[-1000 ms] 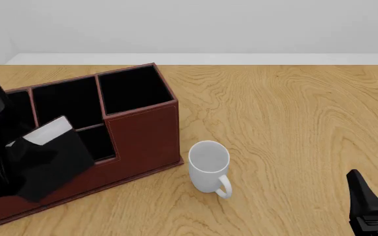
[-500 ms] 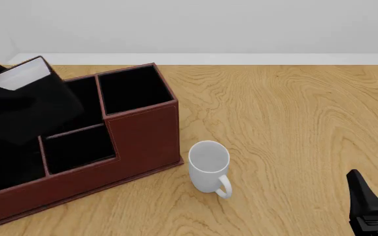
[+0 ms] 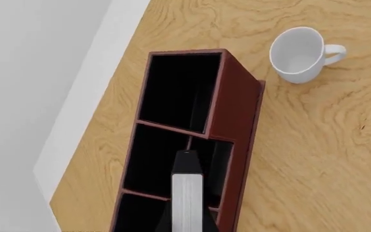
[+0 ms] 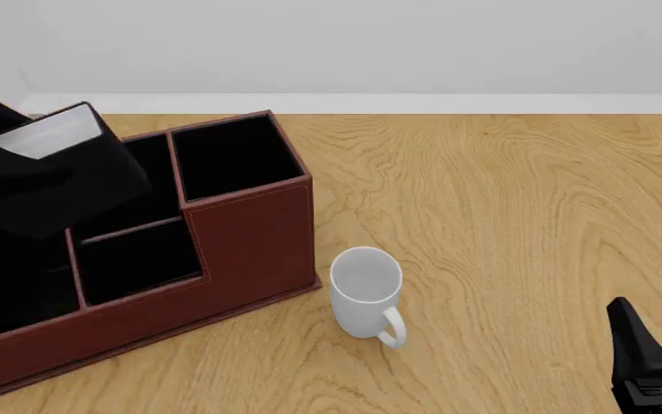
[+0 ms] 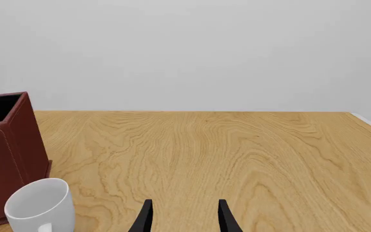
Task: Pick up the book and place it in the front compartment of the caddy.
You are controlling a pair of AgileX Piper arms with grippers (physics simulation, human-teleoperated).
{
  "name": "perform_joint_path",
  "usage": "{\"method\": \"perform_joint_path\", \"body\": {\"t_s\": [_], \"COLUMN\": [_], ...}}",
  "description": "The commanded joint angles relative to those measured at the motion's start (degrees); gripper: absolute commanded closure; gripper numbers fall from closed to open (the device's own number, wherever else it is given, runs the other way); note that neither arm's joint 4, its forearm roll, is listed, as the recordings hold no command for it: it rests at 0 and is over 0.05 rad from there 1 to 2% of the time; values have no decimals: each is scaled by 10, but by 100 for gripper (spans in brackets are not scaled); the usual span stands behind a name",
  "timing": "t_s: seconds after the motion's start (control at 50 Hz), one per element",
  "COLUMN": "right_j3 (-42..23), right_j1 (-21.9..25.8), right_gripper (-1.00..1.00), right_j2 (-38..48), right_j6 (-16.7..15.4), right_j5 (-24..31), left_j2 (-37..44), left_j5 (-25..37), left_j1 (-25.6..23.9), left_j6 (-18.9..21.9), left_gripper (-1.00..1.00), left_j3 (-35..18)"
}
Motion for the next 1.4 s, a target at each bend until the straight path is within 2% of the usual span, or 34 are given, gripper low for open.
{"method": "perform_joint_path", "body": {"t_s": [0.02, 0.2, 0.32, 0.42, 0.46, 0.54, 0.66, 1.02, 1.14, 1.4], "right_j3": [0, 0, 0, 0, 0, 0, 0, 0, 0, 0], "right_j1": [0, 0, 0, 0, 0, 0, 0, 0, 0, 0], "right_gripper": [-100, -100, -100, -100, -100, -100, -100, -100, -100, -100], "right_j2": [0, 0, 0, 0, 0, 0, 0, 0, 0, 0], "right_j6": [0, 0, 0, 0, 0, 0, 0, 0, 0, 0], "right_j5": [0, 0, 0, 0, 0, 0, 0, 0, 0, 0], "left_j2": [8, 27, 24, 30, 31, 34, 29, 66, 85, 120], "left_j5": [-56, -97, -129, -147, -165, -169, -205, -234, -233, -284], "left_j1": [25, 43, 50, 59, 72, 74, 92, 94, 91, 96], "left_j6": [38, 52, 79, 89, 107, 106, 141, 140, 139, 135], "left_gripper": [100, 100, 100, 100, 100, 100, 100, 100, 100, 100], "left_j3": [52, 71, 111, 121, 133, 135, 172, 145, 108, 145]}}
